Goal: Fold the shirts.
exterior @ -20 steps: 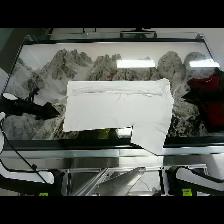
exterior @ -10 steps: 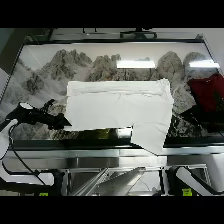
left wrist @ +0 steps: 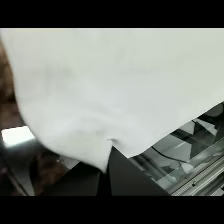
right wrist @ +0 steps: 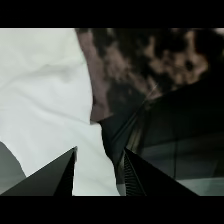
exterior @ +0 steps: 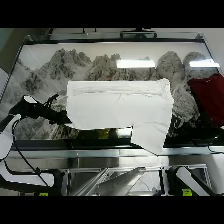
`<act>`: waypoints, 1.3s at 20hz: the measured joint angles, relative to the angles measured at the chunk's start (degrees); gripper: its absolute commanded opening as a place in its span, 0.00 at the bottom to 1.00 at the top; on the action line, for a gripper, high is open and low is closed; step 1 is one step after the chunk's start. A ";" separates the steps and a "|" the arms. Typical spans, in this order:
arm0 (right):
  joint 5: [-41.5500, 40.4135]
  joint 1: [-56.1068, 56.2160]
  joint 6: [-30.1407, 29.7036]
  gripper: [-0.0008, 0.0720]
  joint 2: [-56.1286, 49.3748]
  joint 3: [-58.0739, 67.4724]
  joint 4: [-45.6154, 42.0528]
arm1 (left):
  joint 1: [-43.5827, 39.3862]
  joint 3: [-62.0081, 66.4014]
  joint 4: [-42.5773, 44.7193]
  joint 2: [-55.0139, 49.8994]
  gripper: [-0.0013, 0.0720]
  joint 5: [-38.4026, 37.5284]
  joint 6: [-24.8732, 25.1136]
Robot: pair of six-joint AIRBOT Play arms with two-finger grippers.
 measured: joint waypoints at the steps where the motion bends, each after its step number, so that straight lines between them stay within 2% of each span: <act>1: -1.62 -0.02 -1.55 0.53 -0.44 -1.75 1.77 | -0.09 0.20 -0.02 0.00 0.04 -0.22 -0.09; 9: -4.74 1.14 -10.62 0.51 -9.18 -6.69 11.98 | -0.24 0.68 -0.26 0.00 0.04 -0.87 -0.11; 10: -4.85 1.90 -11.32 0.38 -10.03 -6.80 12.74 | -0.24 0.70 -0.26 0.00 0.04 -0.90 -0.11; 11: -5.38 2.84 -12.04 0.11 -10.73 -6.88 13.00 | -0.24 0.70 -0.26 0.00 0.04 -0.94 -0.09; 12: -5.97 3.63 -12.92 0.05 -11.23 -6.91 12.98 | -0.24 0.70 -0.26 0.00 0.04 -1.01 -0.11; 15: -4.85 4.92 -14.84 0.05 -11.04 -5.86 14.60 | -0.20 0.72 -0.26 0.00 0.05 -1.33 -0.09; 18: -0.42 5.31 -14.73 0.05 -8.59 -0.94 18.10 | 1.20 1.73 -2.80 0.00 0.05 -3.28 0.55; 22: 1.90 7.17 -13.31 0.05 -7.28 10.40 26.49 | 4.28 7.52 -11.34 0.00 0.05 -7.34 2.12; 26: -0.52 13.05 -13.11 0.05 -12.81 23.45 34.03 | 4.57 16.90 -14.86 -2.69 0.05 -8.04 2.14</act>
